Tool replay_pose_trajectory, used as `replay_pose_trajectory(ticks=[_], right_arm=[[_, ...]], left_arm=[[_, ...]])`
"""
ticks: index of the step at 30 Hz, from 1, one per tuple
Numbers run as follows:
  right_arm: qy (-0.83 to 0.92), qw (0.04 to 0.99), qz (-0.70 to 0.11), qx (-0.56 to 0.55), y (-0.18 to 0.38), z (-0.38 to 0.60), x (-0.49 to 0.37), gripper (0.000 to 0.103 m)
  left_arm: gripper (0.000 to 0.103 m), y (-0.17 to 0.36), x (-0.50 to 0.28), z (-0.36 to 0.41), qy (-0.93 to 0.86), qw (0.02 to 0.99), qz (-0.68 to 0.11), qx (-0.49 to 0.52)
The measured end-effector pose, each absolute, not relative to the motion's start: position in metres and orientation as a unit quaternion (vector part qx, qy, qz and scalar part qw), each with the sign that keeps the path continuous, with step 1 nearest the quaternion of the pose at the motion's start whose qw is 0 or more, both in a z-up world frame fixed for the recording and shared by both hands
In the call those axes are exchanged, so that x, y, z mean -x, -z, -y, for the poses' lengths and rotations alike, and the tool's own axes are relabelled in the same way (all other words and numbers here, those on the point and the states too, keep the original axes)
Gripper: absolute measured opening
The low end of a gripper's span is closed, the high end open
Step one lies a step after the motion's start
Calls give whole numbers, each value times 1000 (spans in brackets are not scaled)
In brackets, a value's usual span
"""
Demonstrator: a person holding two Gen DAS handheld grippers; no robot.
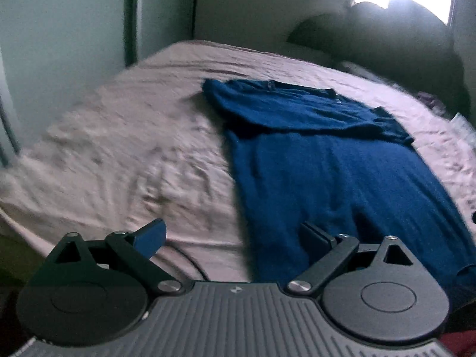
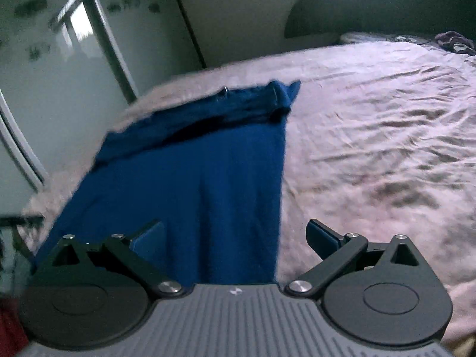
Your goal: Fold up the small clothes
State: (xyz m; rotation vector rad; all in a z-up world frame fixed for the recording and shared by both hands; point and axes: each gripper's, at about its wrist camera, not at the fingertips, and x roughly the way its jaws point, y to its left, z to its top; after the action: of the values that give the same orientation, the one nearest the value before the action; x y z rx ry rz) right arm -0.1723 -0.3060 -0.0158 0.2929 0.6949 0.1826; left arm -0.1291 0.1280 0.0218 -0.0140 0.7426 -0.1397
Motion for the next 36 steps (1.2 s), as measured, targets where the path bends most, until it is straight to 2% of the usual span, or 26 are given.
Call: replay_pose_trajectory(ticks=[3, 6, 10, 23, 30, 32, 35, 36], right_arm=[[-93, 920, -357, -131, 14, 311, 180, 102], [-104, 908, -378, -145, 17, 318, 184, 102], [-123, 893, -400, -163, 25, 324, 195, 102], [-185, 871, -416, -186, 32, 312, 212, 103], [-230, 868, -410, -160, 30, 281, 204, 102], [-233, 868, -408, -160, 29, 277, 202, 95], [-234, 868, -409, -159, 30, 275, 200, 73], [-227, 869, -409, -159, 31, 276, 199, 55]], left_arm=[[99, -38, 137, -126, 104, 925, -365, -9], [98, -33, 137, -115, 184, 894, -409, 6], [83, -10, 139, -105, 211, 865, -455, 19], [87, 6, 147, -93, 220, 859, -463, 2], [88, 6, 154, -93, 230, 856, -463, -13], [86, 5, 157, -95, 232, 854, -465, -11], [76, 6, 160, -90, 240, 855, -459, -21], [59, 5, 161, -89, 243, 856, -456, -21]])
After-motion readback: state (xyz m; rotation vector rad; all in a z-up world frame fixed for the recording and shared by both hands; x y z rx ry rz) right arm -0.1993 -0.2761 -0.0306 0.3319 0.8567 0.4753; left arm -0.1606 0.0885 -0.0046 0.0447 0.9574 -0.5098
